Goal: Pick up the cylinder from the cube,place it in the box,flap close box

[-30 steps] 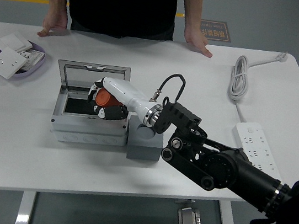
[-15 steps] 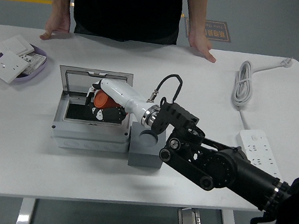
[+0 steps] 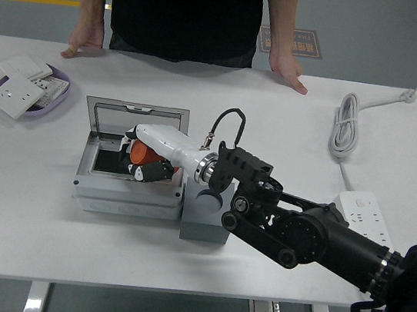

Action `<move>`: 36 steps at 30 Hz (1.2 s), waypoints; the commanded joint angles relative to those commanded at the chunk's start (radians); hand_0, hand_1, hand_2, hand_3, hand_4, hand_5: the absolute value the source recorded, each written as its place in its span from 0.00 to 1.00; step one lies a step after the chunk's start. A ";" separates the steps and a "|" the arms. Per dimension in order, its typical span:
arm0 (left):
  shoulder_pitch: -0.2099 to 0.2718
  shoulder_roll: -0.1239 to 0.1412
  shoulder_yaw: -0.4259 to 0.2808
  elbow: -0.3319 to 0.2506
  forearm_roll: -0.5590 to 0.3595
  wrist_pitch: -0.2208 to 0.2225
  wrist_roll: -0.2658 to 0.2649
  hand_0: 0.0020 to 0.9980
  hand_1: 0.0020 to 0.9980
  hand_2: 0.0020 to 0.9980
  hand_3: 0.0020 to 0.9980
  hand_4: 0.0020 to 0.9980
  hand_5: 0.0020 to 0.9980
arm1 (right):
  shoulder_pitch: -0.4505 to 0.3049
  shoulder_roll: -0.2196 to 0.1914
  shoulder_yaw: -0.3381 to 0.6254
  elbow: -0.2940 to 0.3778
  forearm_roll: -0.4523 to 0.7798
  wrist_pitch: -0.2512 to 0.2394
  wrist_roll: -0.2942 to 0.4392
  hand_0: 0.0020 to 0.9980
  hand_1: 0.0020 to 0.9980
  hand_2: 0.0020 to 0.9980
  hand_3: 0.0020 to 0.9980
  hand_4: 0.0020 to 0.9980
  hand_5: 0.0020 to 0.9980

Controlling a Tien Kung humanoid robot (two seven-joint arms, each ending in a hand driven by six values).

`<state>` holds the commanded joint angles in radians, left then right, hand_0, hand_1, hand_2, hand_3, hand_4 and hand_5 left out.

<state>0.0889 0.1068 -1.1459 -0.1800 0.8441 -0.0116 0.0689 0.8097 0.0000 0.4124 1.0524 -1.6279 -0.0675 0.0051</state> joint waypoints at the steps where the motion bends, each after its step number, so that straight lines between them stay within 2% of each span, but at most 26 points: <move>1: 0.000 0.000 0.000 0.000 0.000 0.000 0.000 0.92 0.85 0.86 0.95 0.00 0.00 | 0.001 0.000 0.000 0.000 -0.003 0.001 0.000 0.37 0.45 0.46 0.38 0.00 0.00; 3: -0.001 0.000 0.000 0.000 0.001 0.000 0.000 0.92 0.85 0.86 0.95 0.00 0.00 | 0.002 0.000 -0.001 0.001 -0.007 0.002 -0.001 0.37 0.45 0.46 0.38 0.00 0.00; 4: -0.002 0.000 0.000 0.000 0.002 0.000 0.000 0.92 0.85 0.86 0.95 0.00 0.00 | 0.003 0.000 -0.001 0.001 -0.009 0.003 -0.001 0.74 0.68 0.68 0.67 0.34 0.14; 9: -0.004 0.001 0.000 0.000 0.004 -0.001 0.000 0.92 0.85 0.86 0.95 0.00 0.00 | 0.004 0.000 -0.003 0.000 -0.012 0.003 0.001 0.74 0.68 0.68 0.67 0.34 0.14; 10: -0.004 0.001 0.000 0.000 0.004 -0.001 0.000 0.92 0.85 0.86 0.95 0.00 0.00 | 0.004 0.000 -0.003 0.000 -0.012 0.004 0.002 0.82 0.72 0.76 0.77 0.56 0.13; 15: -0.005 0.001 -0.001 0.000 0.007 -0.002 0.001 0.92 0.85 0.86 0.95 0.00 0.00 | 0.002 0.000 -0.004 -0.002 -0.012 0.006 0.007 0.82 0.72 0.76 0.77 0.56 0.13; 16: -0.005 0.001 -0.001 0.000 0.007 -0.002 0.002 0.92 0.85 0.86 0.95 0.00 0.00 | 0.002 0.000 -0.004 -0.002 -0.012 0.006 0.008 0.85 0.74 0.77 0.82 0.65 0.16; 27: -0.006 -0.001 -0.002 0.000 0.010 -0.003 0.002 0.92 0.85 0.86 0.95 0.00 0.00 | -0.005 0.000 0.006 0.006 0.015 0.007 0.020 0.86 0.74 0.77 0.83 0.68 0.18; 28: -0.006 -0.001 -0.001 0.000 0.010 -0.003 0.002 0.92 0.85 0.86 0.95 0.00 0.00 | -0.007 0.000 0.010 0.013 0.034 0.011 0.022 0.86 0.74 0.77 0.83 0.71 0.19; 36: -0.002 -0.008 0.003 0.000 0.005 -0.003 0.000 0.92 0.85 0.86 0.95 0.00 0.00 | -0.031 0.000 0.080 0.115 0.204 0.056 0.035 0.86 0.74 0.77 0.83 0.73 0.21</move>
<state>0.0868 0.0993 -1.1429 -0.1800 0.8493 -0.0150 0.0686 0.7788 0.0000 0.4922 1.1670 -1.4238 -0.0119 0.0403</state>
